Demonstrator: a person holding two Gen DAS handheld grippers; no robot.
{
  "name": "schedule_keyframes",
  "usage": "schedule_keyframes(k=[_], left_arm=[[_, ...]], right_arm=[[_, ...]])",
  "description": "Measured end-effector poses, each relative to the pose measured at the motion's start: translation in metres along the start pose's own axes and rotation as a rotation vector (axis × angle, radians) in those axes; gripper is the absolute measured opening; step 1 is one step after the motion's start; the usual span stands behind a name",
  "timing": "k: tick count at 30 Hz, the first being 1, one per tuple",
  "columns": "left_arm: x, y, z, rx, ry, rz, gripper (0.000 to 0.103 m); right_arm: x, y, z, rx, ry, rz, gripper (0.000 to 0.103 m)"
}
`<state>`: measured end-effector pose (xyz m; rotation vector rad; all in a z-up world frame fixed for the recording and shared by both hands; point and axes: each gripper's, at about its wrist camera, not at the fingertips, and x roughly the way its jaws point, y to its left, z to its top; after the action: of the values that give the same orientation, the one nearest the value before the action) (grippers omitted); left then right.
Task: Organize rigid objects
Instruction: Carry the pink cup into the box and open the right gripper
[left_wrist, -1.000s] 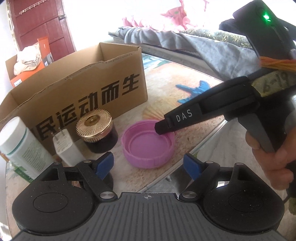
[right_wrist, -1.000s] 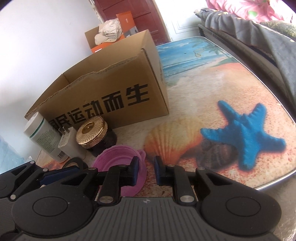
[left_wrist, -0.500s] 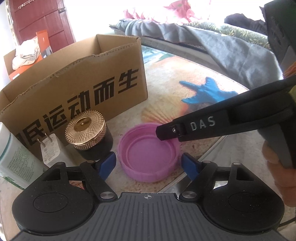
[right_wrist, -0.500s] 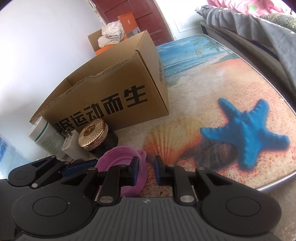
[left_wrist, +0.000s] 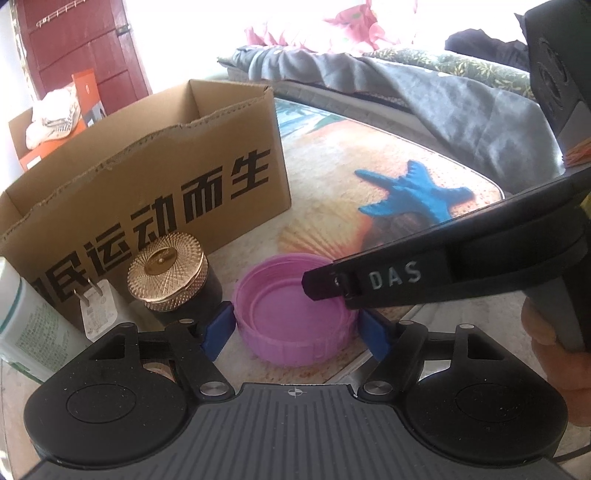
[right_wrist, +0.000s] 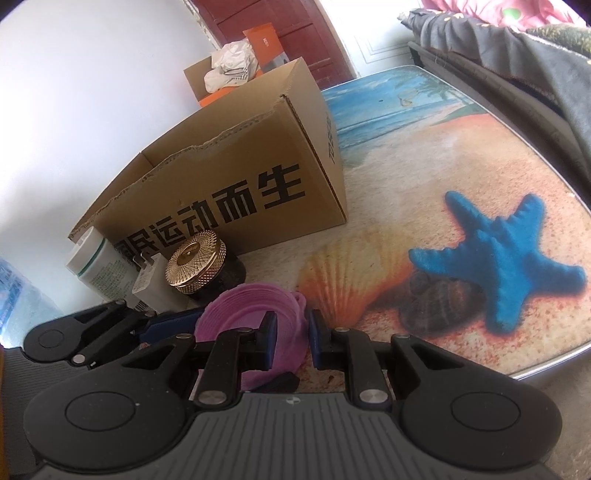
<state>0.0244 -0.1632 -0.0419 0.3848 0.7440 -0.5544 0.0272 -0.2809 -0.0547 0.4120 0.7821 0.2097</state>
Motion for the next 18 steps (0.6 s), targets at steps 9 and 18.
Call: schedule_keyframes(k=[9, 18], left_arm=[[-0.015, 0.002, 0.002, -0.005, -0.048, -0.006, 0.073], [-0.06, 0.019, 0.012, -0.022, -0.184, 0.028, 0.073]], right_arm=[[-0.012, 0.008, 0.001, -0.006, -0.017, -0.008, 0.02], [-0.047, 0.043, 0.018, -0.084, -0.112, 0.005, 0.02]])
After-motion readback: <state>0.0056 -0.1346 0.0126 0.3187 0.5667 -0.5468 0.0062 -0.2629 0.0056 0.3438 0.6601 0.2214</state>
